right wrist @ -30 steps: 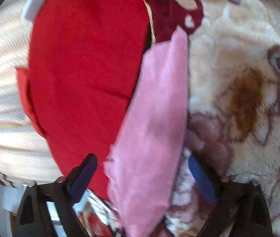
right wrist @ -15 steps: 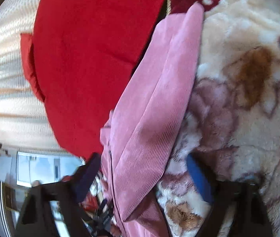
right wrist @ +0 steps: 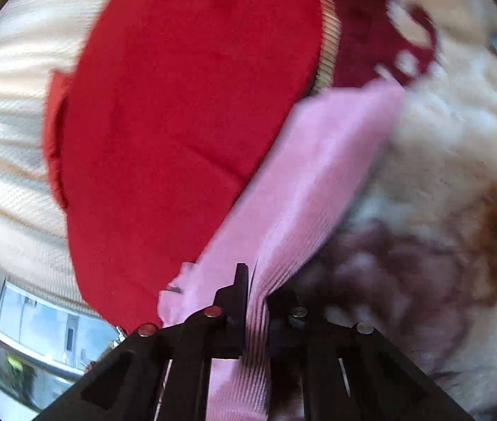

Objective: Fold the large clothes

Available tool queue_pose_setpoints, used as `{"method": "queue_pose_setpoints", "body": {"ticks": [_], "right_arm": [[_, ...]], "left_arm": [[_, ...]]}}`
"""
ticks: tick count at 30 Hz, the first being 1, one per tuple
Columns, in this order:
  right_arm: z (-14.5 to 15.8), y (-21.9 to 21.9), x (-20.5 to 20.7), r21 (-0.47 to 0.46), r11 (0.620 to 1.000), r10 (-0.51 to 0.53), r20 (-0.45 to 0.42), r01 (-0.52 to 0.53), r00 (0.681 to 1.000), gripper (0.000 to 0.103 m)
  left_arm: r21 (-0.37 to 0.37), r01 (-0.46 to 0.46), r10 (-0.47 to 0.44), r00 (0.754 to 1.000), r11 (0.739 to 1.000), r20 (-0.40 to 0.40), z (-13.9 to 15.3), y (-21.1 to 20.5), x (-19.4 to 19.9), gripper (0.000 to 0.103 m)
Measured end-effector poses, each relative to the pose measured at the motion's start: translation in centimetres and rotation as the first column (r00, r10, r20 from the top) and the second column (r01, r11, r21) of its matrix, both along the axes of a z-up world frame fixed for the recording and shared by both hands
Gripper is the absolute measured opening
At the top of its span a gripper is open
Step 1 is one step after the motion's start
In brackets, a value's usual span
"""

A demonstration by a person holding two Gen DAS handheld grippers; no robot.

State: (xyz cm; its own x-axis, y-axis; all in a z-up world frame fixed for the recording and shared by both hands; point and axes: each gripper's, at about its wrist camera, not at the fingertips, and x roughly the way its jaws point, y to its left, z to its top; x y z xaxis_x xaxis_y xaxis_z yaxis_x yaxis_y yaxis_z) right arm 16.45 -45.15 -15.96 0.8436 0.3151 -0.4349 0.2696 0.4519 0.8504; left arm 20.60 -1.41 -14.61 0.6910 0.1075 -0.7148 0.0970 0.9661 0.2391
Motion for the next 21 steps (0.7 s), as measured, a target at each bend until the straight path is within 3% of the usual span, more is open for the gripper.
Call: {"method": "queue_pose_setpoints", "body": {"ticks": [4, 7, 9, 13, 15, 16, 19, 21], "right_arm": [[4.7, 2.7, -0.8, -0.117, 0.990, 0.100, 0.172, -0.080, 0.980, 0.007], [8.3, 7.2, -1.5, -0.232, 0.951, 0.258, 0.241, -0.203, 0.935, 0.007], [10.1, 11.6, -2.0, -0.348, 0.889, 0.384, 0.216, -0.297, 0.898, 0.007], [10.1, 19.1, -3.2, -0.472, 0.752, 0.561, 0.092, -0.460, 0.823, 0.011], [8.0, 22.5, -4.0, -0.434, 0.690, 0.634, -0.024, -0.580, 0.773, 0.011], [6.9, 23.0, -4.1, -0.387, 0.689, 0.645, -0.058, -0.612, 0.762, 0.011], [2.4, 23.5, -4.9, -0.173, 0.732, 0.646, -0.132, -0.659, 0.752, 0.012], [1.3, 22.6, -5.3, -0.090, 0.777, 0.614, -0.109, -0.623, 0.782, 0.016]], "left_arm": [[-0.030, -0.061, 0.062, 0.998, 0.998, 0.030, 1.3, 2.1, 0.3, 0.103], [-0.046, -0.127, 0.130, 0.990, 0.991, 0.055, 2.2, 4.2, 0.6, 0.103], [-0.048, -0.172, 0.175, 0.981, 0.984, 0.079, 2.8, 5.8, 0.5, 0.103], [-0.041, -0.237, 0.240, 0.965, 0.971, 0.107, 3.4, 8.4, 0.4, 0.103], [-0.053, -0.249, 0.253, 0.963, 0.967, 0.097, 3.2, 9.3, 0.5, 0.103], [-0.059, -0.245, 0.249, 0.965, 0.968, 0.085, 3.0, 9.4, 0.5, 0.103], [-0.055, -0.207, 0.211, 0.974, 0.977, 0.084, 3.0, 8.7, 0.1, 0.103], [-0.056, -0.156, 0.162, 0.981, 0.986, 0.106, 3.5, 7.6, -0.6, 0.103]]}}
